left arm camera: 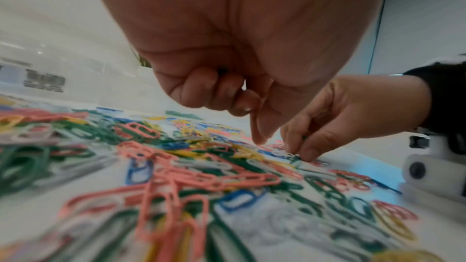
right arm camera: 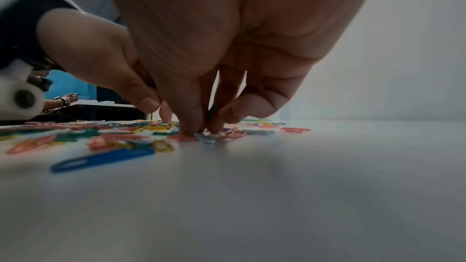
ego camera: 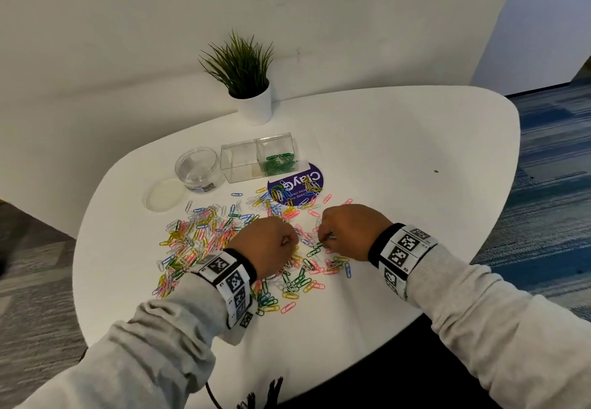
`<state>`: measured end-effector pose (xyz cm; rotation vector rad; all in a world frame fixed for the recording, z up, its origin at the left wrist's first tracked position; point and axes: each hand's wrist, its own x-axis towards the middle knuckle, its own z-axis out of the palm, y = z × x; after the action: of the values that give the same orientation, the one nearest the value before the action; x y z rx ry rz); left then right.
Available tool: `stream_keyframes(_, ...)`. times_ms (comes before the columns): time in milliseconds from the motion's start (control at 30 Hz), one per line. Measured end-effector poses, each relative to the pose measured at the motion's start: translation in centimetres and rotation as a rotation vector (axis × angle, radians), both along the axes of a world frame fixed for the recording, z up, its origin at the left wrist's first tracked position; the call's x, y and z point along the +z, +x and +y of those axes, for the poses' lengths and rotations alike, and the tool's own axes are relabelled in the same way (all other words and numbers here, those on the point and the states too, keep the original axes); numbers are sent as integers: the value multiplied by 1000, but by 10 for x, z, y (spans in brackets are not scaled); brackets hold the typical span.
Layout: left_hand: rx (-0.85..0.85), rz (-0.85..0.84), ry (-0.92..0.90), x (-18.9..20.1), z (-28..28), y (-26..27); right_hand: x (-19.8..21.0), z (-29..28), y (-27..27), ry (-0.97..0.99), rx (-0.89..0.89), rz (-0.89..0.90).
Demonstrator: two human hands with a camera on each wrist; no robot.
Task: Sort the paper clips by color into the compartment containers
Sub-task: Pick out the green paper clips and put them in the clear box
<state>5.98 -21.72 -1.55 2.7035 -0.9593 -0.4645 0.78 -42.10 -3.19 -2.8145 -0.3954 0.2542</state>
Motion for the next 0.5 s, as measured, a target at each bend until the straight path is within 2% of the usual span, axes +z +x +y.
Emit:
stream_keyframes(167,-127,-80,13,-10,-20,-17,-5,3,1,-36,-15,18)
stream_keyframes(267,-118,-108,50,-12,-27,-20,-5,4,0,-56,-32,37)
stream_keyframes(500,-42,57,146,-6,-12,-7,-6,3,-1,-109,-56,-12)
